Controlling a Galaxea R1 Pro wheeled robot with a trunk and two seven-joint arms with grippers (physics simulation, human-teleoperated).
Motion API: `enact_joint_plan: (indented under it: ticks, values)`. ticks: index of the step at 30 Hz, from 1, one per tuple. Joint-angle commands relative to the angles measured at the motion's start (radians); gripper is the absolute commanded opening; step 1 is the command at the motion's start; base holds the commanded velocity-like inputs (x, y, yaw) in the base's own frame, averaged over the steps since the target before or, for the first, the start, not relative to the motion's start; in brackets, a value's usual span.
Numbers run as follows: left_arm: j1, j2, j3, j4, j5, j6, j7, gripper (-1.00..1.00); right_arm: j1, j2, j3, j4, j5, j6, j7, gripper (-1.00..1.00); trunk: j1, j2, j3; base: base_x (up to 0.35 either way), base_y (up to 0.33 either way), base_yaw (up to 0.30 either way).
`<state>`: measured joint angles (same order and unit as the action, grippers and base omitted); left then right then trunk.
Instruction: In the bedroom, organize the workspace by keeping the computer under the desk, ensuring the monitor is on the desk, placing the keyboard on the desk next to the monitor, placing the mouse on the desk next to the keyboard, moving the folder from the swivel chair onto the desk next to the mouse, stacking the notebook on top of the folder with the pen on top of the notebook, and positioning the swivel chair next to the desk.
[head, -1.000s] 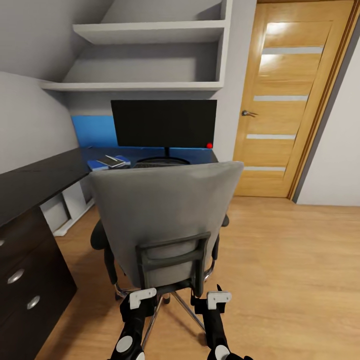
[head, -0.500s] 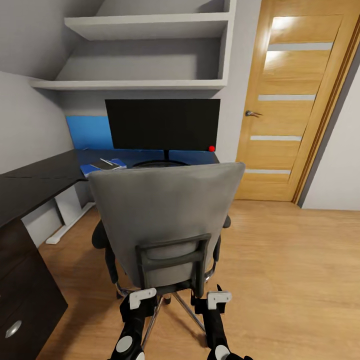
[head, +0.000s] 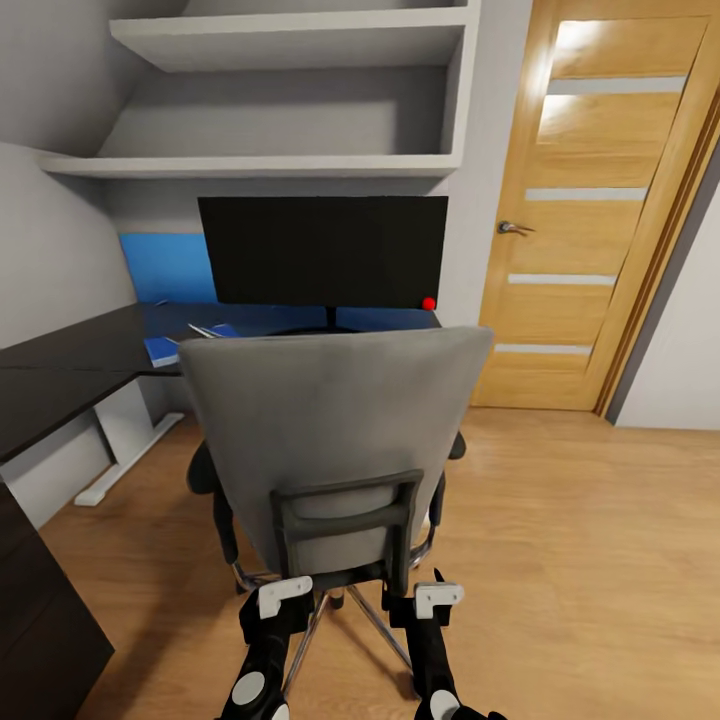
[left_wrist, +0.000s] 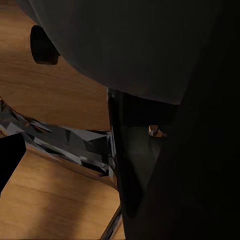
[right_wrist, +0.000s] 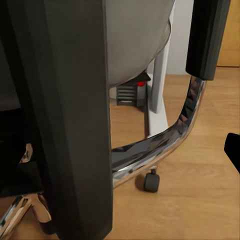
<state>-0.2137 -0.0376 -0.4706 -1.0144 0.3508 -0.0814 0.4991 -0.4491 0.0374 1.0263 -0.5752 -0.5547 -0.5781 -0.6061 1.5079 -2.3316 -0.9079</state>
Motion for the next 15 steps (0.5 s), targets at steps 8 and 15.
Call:
enact_joint_plan:
  ticks: [8, 15]
  values:
    - [-0.001, 0.001, -0.003, 0.002, 0.011, -0.008, 0.005, 1.0, -0.002, -0.001, 0.008, 0.0, -0.01, -0.005, -0.008, 1.0, 0.0, 0.0, -0.001, 0.106, 0.0, 0.0]
    - [-0.001, 0.001, -0.003, 0.002, 0.011, -0.008, 0.006, 1.0, -0.002, -0.001, 0.008, 0.0, -0.01, -0.006, -0.007, 1.0, 0.0, 0.0, -0.001, 0.008, 0.0, 0.0]
